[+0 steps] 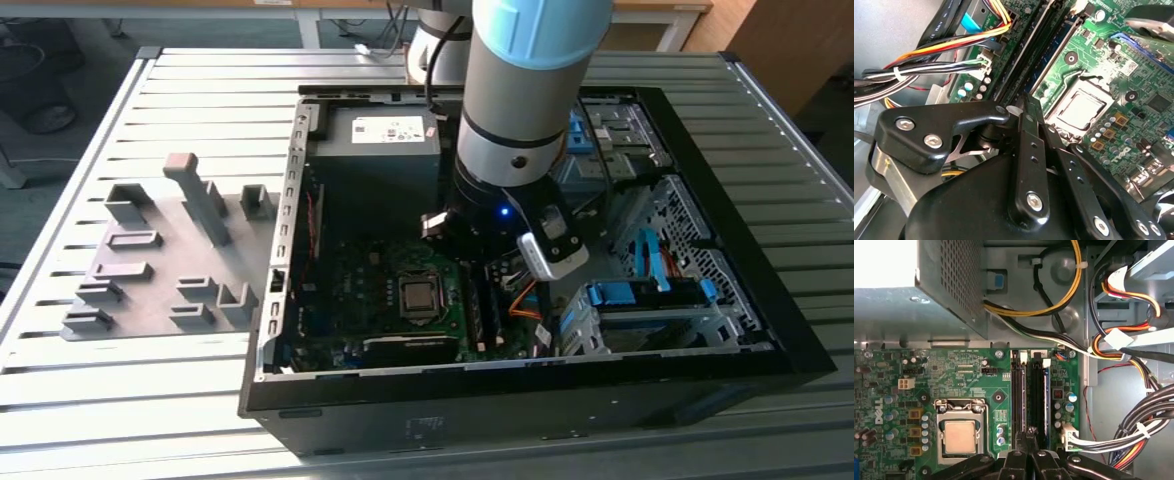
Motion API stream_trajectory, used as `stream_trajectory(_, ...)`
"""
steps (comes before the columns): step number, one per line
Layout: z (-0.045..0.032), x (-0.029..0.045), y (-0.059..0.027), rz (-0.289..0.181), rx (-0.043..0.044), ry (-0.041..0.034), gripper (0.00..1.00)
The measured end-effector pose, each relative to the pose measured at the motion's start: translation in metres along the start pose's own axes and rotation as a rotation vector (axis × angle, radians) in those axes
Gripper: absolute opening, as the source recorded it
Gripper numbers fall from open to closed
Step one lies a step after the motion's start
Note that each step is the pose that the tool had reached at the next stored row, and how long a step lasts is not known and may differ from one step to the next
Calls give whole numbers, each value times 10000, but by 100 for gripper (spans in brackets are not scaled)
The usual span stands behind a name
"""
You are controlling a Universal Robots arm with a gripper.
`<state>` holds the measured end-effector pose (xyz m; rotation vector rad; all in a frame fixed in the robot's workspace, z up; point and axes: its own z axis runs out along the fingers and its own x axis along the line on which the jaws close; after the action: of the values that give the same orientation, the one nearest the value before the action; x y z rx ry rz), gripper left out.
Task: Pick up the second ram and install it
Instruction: 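Press down the second ram until it locks into place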
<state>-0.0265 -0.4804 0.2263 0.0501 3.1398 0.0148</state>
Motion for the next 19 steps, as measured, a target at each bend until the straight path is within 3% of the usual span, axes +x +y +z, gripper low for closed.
stream_trajectory(12, 124, 0, -2, -1, 15, 4, 11)
stream_trajectory(16, 98, 0, -1, 0, -7, -2, 11)
stream_trajectory(17, 72, -1, 3, 0, -34, -10, 11)
stream_trajectory(19, -23, 0, 0, -1, -5, 0, 11)
